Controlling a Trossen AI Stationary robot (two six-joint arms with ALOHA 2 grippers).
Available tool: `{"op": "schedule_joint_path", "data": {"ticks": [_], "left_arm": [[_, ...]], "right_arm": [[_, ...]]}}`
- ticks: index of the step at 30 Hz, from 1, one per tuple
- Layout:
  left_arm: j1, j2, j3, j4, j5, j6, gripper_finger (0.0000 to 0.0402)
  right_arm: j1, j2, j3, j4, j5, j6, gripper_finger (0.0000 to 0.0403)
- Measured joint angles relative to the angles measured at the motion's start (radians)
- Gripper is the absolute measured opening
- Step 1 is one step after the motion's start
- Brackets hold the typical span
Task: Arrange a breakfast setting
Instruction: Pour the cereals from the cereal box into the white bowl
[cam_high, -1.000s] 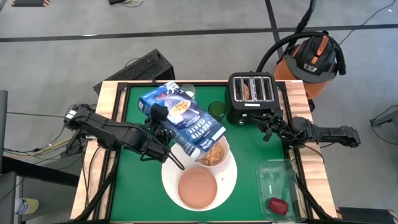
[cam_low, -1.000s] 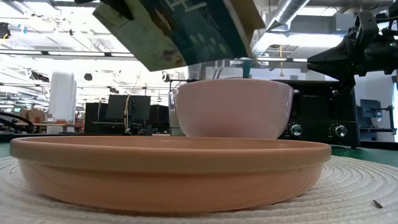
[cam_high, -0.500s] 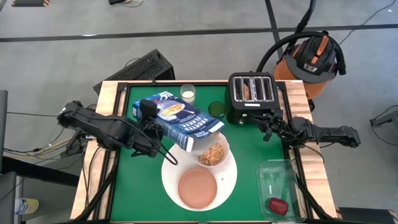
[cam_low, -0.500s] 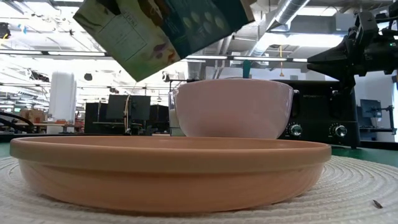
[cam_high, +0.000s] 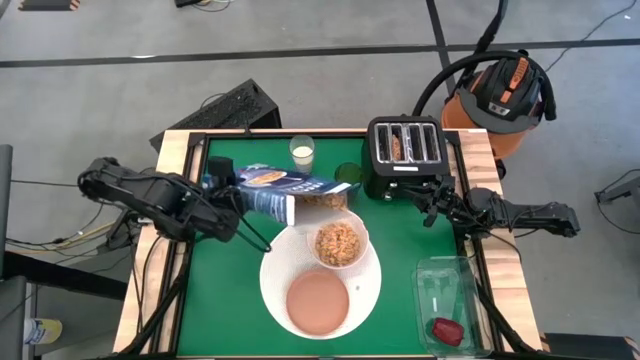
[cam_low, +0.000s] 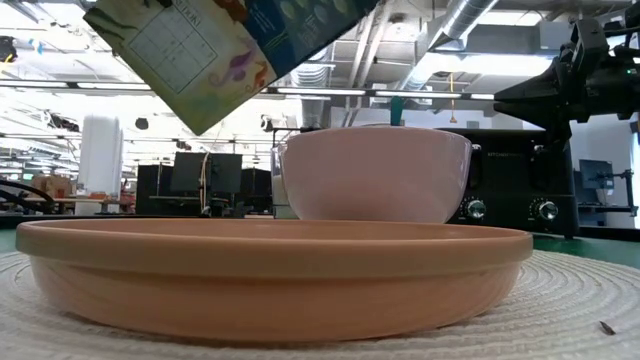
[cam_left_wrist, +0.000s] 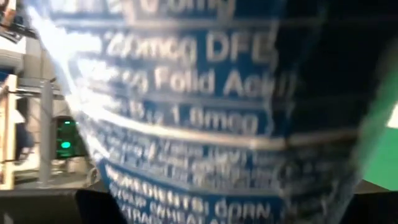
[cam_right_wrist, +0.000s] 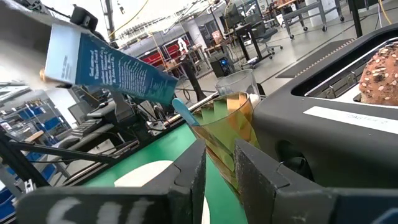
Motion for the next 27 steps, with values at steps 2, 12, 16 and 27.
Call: {"op": "schedule_joint_path", "data": {"ticks": [2,12,16,27], "left_arm": [[0.000,-0.018,0.000,0.019,0.013,-0.018,0.0231],[0.000,-0.143,0.000,0.109,0.003,-0.084,0.0231],[0.000,-0.206,0.000,0.134,-0.021,-0.120,0.0228],[0.000,-0.304,0.000,0.152,-0.077,-0.220,0.0205]], "right_arm": [[0.000,0.000,0.000,0.000,0.000,0.000,0.0107],[0.000,0.000,0.000,0.000,0.000,0.000,0.0107],[0.000,0.000,0.000,0.000,0.000,0.000,0.0107],[0.000,0.000,0.000,0.000,0.000,0.000,0.0107]]}}
